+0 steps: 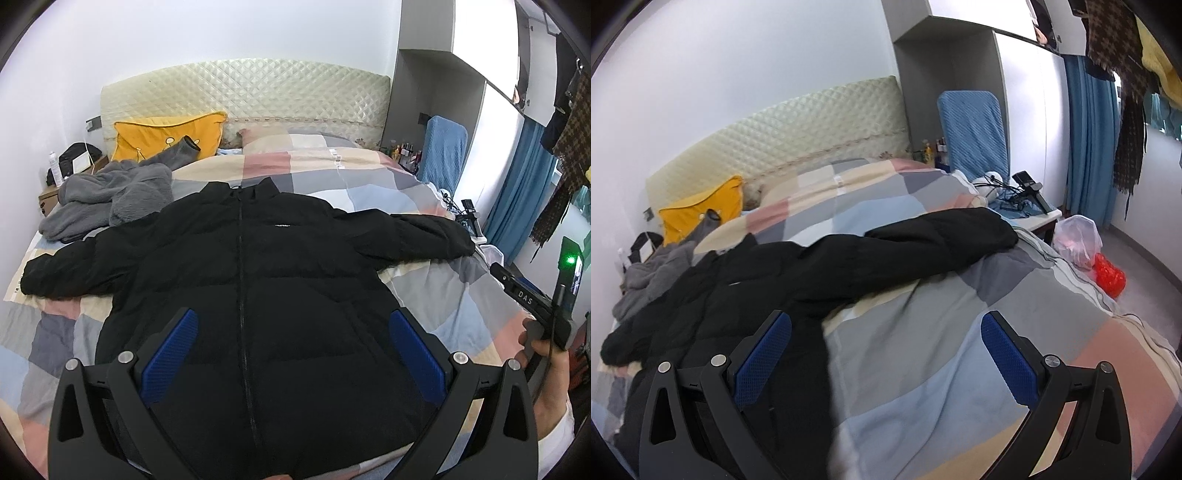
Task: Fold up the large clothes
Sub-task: 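Reach the right gripper to the jacket sleeve cuff and grasp it, then lift the sleeve with the right gripper and fold it across the jacket body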
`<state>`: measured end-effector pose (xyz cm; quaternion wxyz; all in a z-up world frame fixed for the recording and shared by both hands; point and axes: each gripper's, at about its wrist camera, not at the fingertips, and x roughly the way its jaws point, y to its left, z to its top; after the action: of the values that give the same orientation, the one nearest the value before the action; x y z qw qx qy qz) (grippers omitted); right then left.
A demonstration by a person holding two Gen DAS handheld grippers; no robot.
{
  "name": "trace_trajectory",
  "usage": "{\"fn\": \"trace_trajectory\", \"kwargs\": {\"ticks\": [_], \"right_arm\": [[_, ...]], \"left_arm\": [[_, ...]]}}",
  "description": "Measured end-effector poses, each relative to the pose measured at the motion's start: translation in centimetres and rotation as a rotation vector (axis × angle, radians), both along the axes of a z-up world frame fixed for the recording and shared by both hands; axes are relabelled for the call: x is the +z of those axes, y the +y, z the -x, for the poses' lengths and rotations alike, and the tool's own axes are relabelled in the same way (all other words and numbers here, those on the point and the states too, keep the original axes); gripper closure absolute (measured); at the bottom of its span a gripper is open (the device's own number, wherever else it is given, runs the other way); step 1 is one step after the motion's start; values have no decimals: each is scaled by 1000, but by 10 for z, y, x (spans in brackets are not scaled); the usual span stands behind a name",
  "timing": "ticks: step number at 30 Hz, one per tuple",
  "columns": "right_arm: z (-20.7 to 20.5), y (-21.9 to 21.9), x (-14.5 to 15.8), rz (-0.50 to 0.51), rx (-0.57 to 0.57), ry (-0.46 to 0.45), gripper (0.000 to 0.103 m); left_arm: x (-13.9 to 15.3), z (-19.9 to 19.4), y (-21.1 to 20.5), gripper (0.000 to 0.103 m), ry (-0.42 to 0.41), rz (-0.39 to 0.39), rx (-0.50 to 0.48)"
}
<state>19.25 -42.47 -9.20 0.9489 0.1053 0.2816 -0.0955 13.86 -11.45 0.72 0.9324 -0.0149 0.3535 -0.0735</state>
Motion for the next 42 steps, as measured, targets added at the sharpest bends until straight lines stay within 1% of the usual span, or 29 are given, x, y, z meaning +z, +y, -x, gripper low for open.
{"fn": "trace_trajectory", "kwargs": {"ticks": [3,7,9,12,14,15,17,21,23,24,25,28,31,32,33,35,36,37,38,40,42], "right_arm": [[-17,-13,-10,3,-8,-6,0],[-50,-36,-30,-30,-32,-10,0],[-74,-57,-48,-102,-48,-6,0],[-111,-86,-78,-236,-71,27,0],[-136,-108,-98,-321,-104,29,4],[-147,-116,-106,-340,-121,29,4],[-164,-131,-117,-381,-159,22,4],[-180,-163,-137,-500,-279,-10,4],[-187,-175,-149,-558,-308,3,4],[-193,-182,-158,-584,-323,27,4],[-194,-185,-162,-590,-329,31,4],[-202,-186,-158,-576,-322,-7,2],[-216,-179,-152,-569,-267,-31,3],[-219,-176,-150,-571,-252,-40,5],[-222,-173,-148,-587,-223,-61,12],[-225,-168,-146,-603,-216,-71,43],[-225,-165,-144,-612,-226,-75,54],[-222,-164,-142,-618,-248,-89,72],[-217,-163,-137,-630,-271,-118,83],[-209,-159,-122,-636,-293,-172,90],[-202,-152,-99,-585,-296,-199,92]], "left_arm": [[-8,-11,-3,0,15,3,5],[-18,-26,-2,0,30,5,11],[-24,-34,-1,0,34,4,15],[-33,-44,3,0,34,-1,23],[-39,-49,9,0,36,0,30],[-42,-52,14,0,37,5,36],[-49,-59,22,0,43,16,35],[-64,-75,36,0,61,-20,57],[-69,-81,40,0,63,-31,72],[-72,-83,42,0,61,-35,77],[-75,-86,44,0,58,-40,83],[-85,-94,51,0,64,-43,103],[-95,-101,57,0,92,-23,118],[-97,-103,59,0,102,-21,121],[-100,-104,60,0,111,-21,123],[-103,-103,61,0,125,-31,128],[-103,-103,62,0,127,-37,131],[-102,-102,62,0,128,-42,132],[-101,-102,63,0,129,-47,135],[-96,-101,67,0,127,-53,144],[-87,-97,71,0,113,-54,151]]}}
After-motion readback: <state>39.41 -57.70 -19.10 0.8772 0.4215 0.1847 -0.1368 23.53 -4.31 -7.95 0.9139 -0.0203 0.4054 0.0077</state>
